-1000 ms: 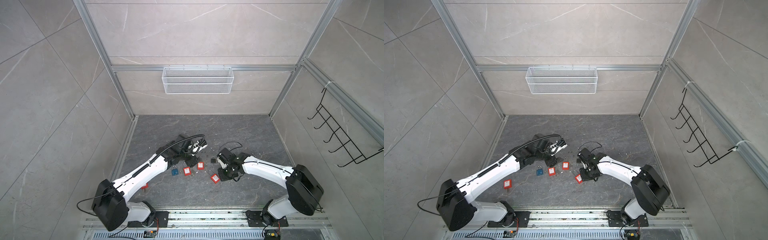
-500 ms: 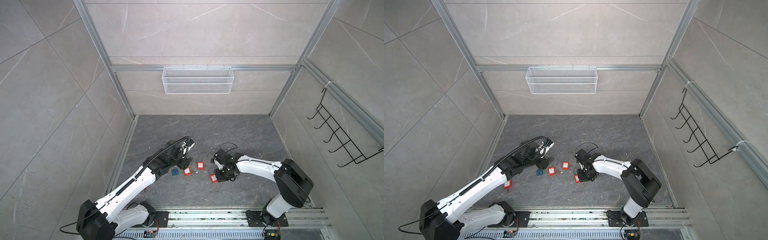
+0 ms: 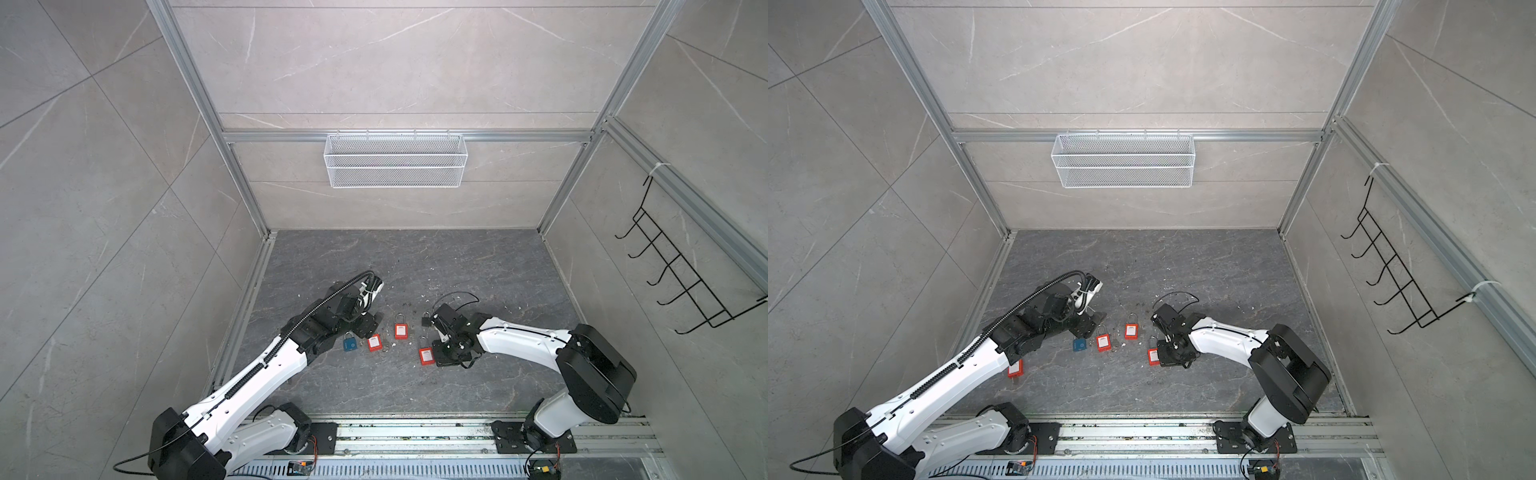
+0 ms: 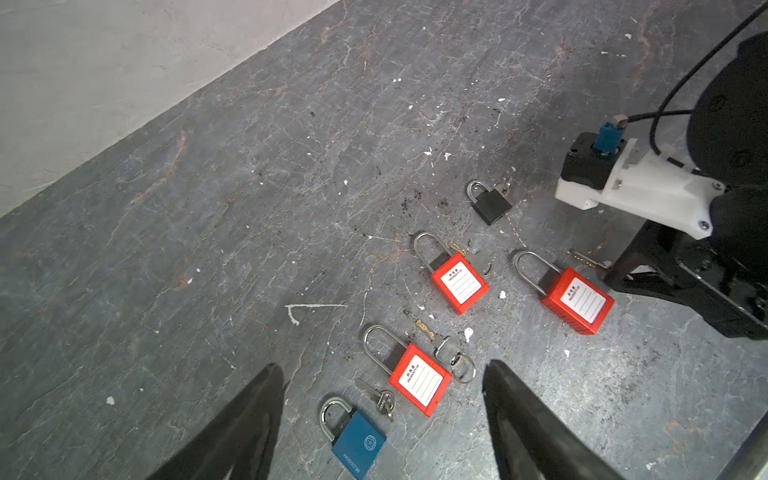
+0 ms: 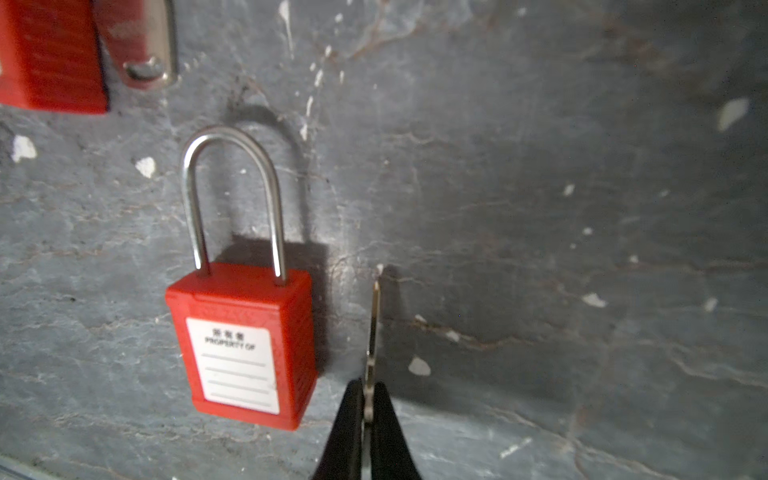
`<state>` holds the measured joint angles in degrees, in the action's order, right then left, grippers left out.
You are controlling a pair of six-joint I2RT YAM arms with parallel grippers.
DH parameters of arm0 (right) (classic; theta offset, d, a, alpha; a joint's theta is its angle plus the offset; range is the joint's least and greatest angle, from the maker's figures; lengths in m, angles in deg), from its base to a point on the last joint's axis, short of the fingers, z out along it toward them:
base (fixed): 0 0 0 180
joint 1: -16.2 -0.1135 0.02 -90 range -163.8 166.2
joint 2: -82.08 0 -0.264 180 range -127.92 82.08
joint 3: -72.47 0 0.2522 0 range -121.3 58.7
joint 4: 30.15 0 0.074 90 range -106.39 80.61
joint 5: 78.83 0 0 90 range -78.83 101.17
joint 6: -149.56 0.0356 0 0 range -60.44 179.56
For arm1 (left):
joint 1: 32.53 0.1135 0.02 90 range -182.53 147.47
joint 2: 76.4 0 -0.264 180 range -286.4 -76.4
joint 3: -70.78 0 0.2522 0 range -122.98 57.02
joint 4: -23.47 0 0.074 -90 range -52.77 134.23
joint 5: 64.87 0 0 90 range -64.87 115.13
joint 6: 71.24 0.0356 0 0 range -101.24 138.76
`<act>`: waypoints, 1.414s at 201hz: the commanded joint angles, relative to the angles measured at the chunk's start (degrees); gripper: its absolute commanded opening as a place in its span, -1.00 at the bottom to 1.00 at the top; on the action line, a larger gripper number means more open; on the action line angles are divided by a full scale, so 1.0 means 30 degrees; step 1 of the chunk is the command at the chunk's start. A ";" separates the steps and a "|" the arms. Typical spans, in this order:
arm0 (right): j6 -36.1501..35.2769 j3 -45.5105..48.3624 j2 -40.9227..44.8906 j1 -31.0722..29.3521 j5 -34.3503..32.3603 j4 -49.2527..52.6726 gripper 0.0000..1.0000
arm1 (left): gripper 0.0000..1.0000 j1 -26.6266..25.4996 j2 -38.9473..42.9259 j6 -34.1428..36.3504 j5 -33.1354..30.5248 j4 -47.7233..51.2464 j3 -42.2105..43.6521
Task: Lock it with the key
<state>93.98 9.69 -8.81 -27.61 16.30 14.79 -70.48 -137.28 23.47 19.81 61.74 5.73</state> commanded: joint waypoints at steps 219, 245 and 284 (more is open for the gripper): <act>-0.0952 -0.2827 0.2282 0.0132 -0.9621 0.0713 1.00 | 0.99 0.9826 -0.1144 -1.3853 0.0166 1.1070 -0.0183; -0.1241 -0.3474 0.1419 0.0161 -0.9344 0.0979 1.00 | 0.99 1.0831 -0.1979 -1.3947 0.0301 1.1264 0.0187; -0.0556 -0.2382 0.1975 0.0528 -0.9356 -0.0433 0.99 | 0.99 1.2559 -0.4137 -1.3003 0.0099 1.1346 0.0232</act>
<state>91.66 0.73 -3.96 -27.15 -10.54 15.43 -35.22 -146.35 -16.57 19.72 93.87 6.48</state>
